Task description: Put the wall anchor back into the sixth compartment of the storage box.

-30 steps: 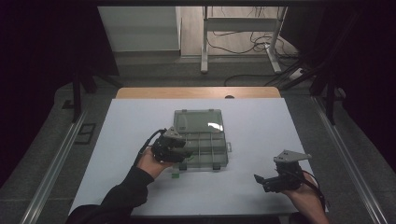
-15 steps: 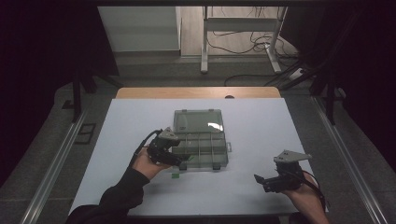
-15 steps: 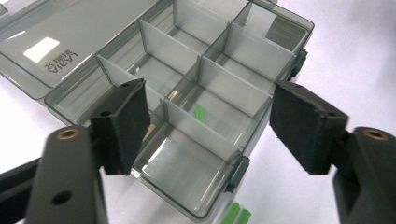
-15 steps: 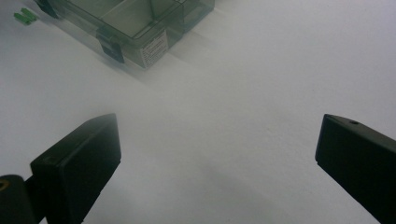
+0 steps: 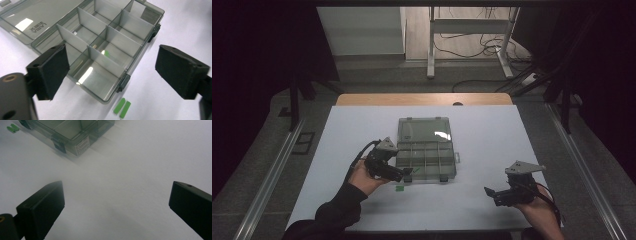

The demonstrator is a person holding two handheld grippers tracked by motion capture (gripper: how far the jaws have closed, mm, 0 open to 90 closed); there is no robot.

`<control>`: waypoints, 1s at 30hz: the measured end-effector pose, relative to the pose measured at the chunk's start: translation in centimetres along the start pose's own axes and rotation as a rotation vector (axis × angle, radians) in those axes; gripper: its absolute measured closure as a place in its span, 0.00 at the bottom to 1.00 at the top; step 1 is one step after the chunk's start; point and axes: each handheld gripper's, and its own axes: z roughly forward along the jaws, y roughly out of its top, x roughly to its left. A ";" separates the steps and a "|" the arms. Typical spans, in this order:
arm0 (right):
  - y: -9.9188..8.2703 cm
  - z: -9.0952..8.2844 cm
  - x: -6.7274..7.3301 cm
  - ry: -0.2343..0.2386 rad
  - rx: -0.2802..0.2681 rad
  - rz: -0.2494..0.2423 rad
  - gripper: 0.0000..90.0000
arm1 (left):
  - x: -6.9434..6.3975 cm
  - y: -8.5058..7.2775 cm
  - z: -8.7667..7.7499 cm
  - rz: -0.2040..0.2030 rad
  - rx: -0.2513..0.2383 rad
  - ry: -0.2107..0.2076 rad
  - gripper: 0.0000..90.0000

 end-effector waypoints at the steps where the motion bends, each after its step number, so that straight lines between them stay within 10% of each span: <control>1: 0.0 0.0 0.0 -0.001 0.000 0.000 0.00 | 0.1 -0.1 -0.2 -0.008 -0.002 -0.002 0.11; 30: 0.0 0.0 0.0 -0.002 -0.001 0.001 0.00 | -1.3 -3.0 -1.7 -0.007 0.061 -0.028 0.00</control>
